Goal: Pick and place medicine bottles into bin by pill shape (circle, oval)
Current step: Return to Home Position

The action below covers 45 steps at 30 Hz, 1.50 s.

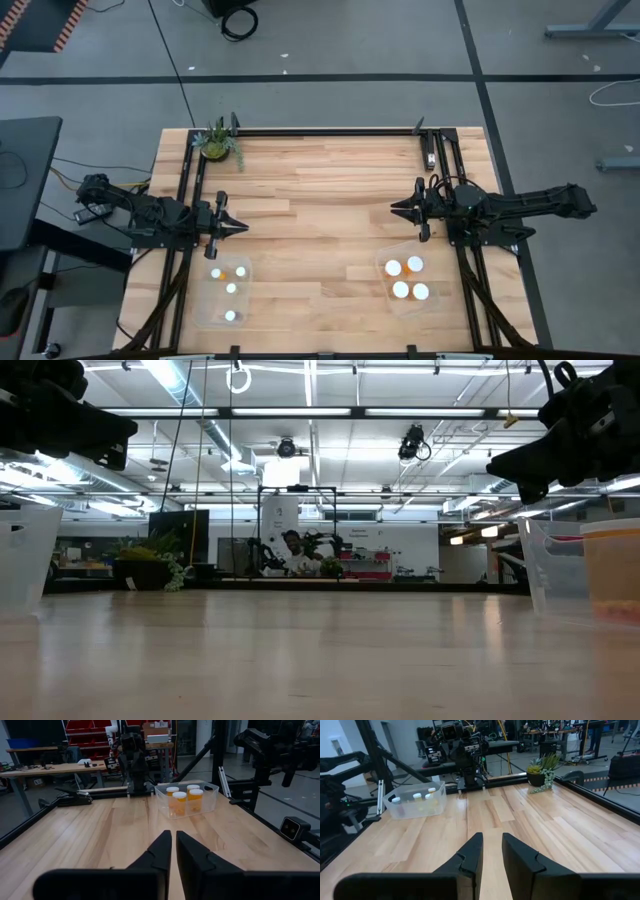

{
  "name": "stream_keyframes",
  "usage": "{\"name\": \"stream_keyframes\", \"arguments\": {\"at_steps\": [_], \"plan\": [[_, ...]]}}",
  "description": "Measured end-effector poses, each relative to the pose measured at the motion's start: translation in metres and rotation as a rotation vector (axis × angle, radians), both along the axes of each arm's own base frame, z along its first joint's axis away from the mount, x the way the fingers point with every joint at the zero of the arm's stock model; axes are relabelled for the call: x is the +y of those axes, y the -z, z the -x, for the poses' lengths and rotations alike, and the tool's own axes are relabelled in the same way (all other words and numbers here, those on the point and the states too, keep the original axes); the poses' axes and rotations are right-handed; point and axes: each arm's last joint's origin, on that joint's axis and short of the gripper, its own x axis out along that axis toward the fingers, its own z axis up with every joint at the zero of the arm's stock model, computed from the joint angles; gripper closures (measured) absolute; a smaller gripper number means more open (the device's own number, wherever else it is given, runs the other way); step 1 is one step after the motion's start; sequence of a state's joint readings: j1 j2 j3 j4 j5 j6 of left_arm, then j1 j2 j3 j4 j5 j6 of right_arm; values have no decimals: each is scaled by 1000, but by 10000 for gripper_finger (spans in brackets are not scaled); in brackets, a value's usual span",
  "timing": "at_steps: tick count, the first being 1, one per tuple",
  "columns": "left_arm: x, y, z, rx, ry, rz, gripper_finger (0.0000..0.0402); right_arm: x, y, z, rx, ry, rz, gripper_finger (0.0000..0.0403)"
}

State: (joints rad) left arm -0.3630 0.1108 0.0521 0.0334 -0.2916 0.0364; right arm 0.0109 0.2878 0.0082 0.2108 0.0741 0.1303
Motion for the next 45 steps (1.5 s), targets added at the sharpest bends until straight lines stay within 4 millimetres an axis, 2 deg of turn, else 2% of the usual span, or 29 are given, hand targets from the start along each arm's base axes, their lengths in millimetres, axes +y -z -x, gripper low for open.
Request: {"name": "stream_keyframes", "arguments": {"at_steps": [45], "plan": [[0, 0, 0, 0, 0, 0, 369, 0, 0, 0, 0, 0, 0, 324]]}}
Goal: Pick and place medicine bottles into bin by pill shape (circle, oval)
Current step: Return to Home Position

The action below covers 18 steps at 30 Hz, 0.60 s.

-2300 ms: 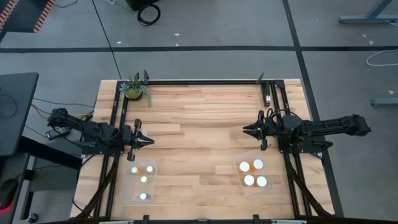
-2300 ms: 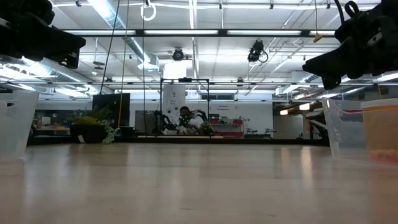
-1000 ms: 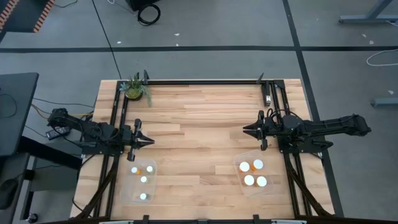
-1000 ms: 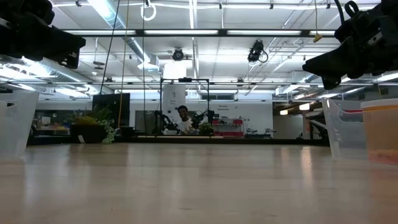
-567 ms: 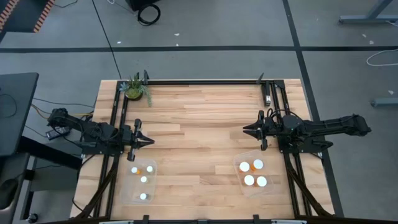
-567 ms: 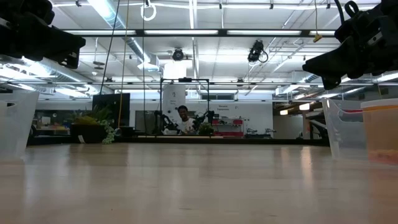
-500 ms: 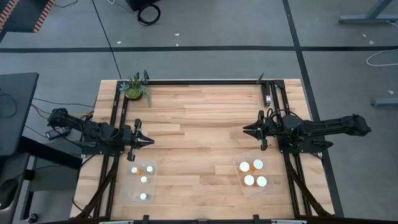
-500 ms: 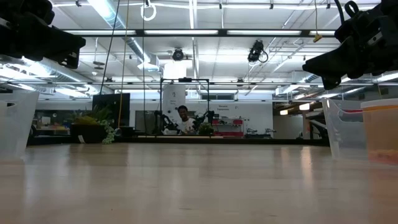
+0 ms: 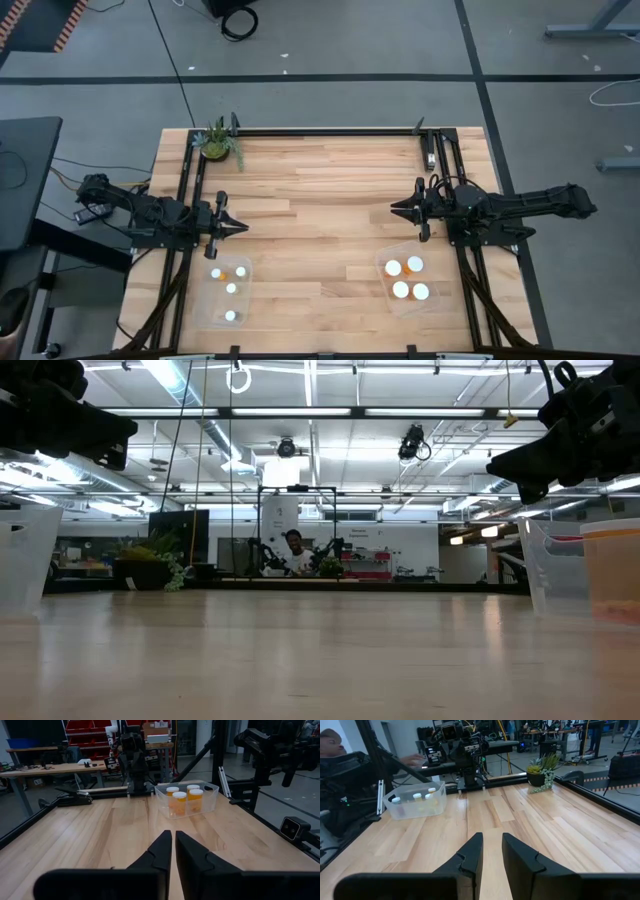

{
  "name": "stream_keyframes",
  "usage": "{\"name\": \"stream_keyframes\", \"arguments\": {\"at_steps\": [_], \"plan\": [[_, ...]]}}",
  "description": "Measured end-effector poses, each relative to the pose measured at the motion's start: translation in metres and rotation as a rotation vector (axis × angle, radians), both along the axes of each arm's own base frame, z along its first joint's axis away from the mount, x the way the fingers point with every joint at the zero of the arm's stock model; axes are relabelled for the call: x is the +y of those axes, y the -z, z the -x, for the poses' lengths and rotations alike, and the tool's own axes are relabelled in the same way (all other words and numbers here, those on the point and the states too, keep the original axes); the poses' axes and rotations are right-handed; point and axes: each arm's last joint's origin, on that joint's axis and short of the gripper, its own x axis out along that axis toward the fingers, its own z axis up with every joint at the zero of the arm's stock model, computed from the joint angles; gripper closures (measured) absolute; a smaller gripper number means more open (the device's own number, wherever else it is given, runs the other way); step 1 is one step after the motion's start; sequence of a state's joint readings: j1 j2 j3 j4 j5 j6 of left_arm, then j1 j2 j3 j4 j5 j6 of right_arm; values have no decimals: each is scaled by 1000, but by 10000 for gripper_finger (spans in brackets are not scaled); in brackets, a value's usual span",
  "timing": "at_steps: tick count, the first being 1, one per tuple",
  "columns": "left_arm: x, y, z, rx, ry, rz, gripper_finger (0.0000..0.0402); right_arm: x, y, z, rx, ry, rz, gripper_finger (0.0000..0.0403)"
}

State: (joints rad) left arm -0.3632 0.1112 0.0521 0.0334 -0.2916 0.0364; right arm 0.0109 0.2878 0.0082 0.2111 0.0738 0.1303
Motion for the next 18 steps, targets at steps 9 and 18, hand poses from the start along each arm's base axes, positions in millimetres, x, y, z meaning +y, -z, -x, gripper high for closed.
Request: {"name": "stream_keyframes", "arguments": {"at_steps": [9, 18], "plan": [[0, 0, 0, 0, 0, 0, 365, 0, 0, 0, 0, 0, 0, 324], [0, 0, 0, 0, 0, 0, 370, 0, 0, 0, 0, 0, 0, 324]]}}
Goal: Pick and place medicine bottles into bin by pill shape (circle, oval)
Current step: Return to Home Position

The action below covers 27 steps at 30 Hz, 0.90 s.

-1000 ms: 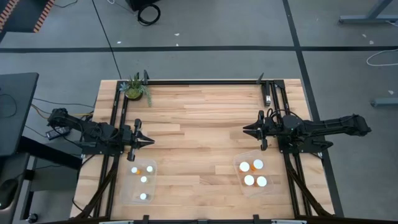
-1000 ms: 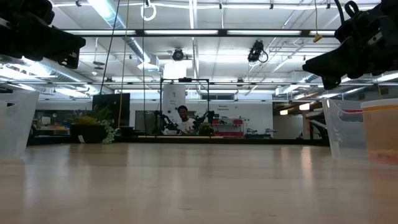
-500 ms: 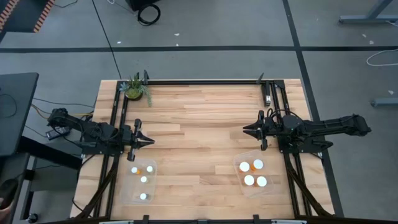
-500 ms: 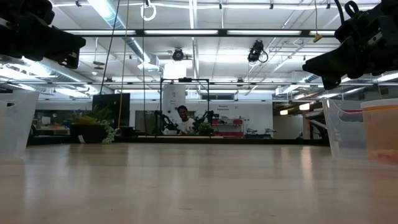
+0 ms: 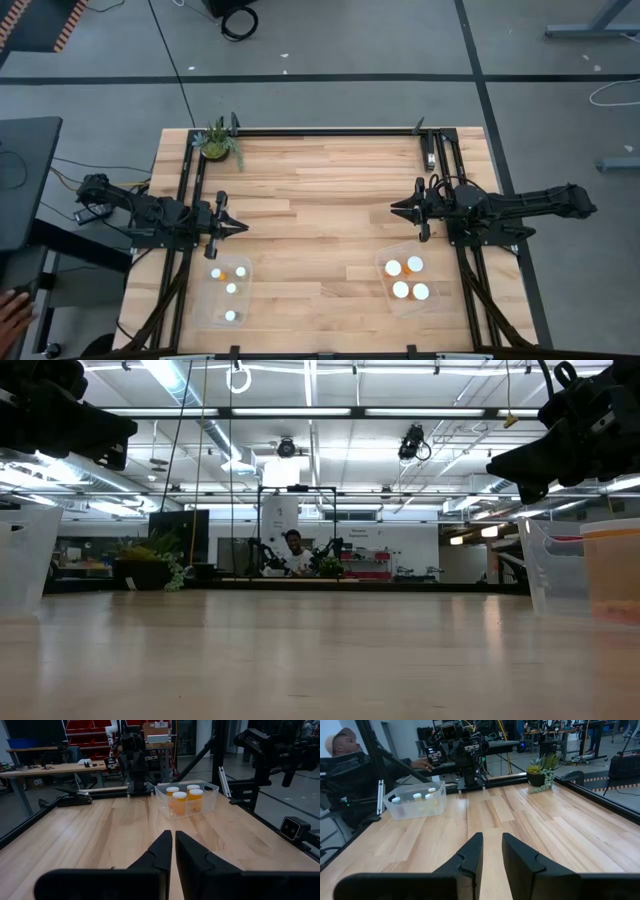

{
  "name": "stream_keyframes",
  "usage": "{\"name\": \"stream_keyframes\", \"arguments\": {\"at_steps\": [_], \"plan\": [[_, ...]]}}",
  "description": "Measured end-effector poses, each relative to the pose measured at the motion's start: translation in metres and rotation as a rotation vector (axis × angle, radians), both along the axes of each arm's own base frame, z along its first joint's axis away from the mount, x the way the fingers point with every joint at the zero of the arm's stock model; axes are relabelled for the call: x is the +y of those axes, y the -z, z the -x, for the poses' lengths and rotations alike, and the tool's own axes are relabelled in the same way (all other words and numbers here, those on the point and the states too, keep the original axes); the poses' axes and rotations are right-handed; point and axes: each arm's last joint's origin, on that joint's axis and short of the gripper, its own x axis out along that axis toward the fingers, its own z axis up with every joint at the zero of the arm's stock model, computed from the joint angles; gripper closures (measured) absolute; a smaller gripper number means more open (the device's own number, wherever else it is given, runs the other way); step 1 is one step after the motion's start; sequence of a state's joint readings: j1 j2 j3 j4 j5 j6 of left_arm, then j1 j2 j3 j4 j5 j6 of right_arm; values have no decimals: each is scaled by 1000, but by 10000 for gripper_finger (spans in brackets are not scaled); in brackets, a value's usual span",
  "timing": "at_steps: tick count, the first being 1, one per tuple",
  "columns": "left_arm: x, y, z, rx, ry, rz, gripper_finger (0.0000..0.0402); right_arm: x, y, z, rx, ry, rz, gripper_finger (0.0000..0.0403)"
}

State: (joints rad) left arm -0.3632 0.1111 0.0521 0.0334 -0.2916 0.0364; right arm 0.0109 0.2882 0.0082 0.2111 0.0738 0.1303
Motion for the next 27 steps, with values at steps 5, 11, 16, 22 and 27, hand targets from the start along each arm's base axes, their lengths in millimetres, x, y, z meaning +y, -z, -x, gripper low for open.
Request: {"name": "stream_keyframes", "arguments": {"at_steps": [5, 11, 16, 22, 27], "plan": [[0, 0, 0, 0, 0, 0, 363, 0, 0, 0, 0, 0, 0, 324], [0, 0, 0, 0, 0, 0, 369, 0, 0, 0, 0, 0, 0, 324], [0, 0, 0, 0, 0, 0, 373, 0, 0, 0, 0, 0, 0, 324], [0, 0, 0, 0, 0, 0, 364, 0, 0, 0, 0, 0, 0, 324], [0, 0, 0, 0, 0, 0, 366, 0, 0, 0, 0, 0, 0, 324]]}}
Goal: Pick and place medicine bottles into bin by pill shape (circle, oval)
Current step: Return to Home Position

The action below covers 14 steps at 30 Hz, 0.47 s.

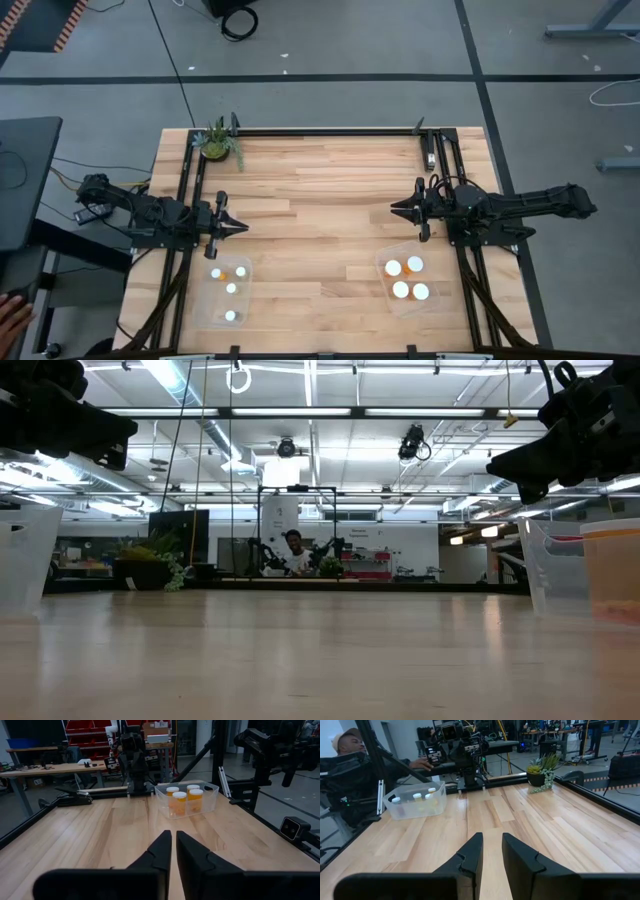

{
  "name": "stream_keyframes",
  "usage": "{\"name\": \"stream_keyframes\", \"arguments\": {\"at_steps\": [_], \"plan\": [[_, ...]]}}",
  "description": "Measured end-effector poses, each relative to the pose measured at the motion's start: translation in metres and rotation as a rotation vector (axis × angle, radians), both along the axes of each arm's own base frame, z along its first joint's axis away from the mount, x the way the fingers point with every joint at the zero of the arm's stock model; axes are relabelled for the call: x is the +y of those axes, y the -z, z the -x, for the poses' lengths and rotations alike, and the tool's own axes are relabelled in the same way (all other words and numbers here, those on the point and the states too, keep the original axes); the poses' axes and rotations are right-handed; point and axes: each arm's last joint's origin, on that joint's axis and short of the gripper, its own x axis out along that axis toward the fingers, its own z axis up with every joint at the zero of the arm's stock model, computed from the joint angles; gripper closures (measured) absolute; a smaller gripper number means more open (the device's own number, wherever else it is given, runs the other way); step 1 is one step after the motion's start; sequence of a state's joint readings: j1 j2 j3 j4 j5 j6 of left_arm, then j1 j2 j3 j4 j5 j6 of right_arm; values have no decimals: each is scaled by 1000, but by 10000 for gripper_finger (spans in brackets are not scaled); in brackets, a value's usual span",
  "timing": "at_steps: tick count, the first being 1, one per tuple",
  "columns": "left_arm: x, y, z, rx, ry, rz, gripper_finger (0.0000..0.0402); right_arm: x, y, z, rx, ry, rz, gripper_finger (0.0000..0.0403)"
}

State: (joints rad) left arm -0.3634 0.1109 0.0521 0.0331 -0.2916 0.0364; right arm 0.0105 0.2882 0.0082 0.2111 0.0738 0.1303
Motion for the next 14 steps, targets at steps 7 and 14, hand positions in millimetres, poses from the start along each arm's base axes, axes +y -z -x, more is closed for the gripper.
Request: {"name": "stream_keyframes", "arguments": {"at_steps": [7, 14], "plan": [[0, 0, 0, 0, 0, 0, 373, 0, 0, 0, 0, 0, 0, 324], [0, 0, 0, 0, 0, 0, 363, 0, 0, 0, 0, 0, 0, 324]]}}
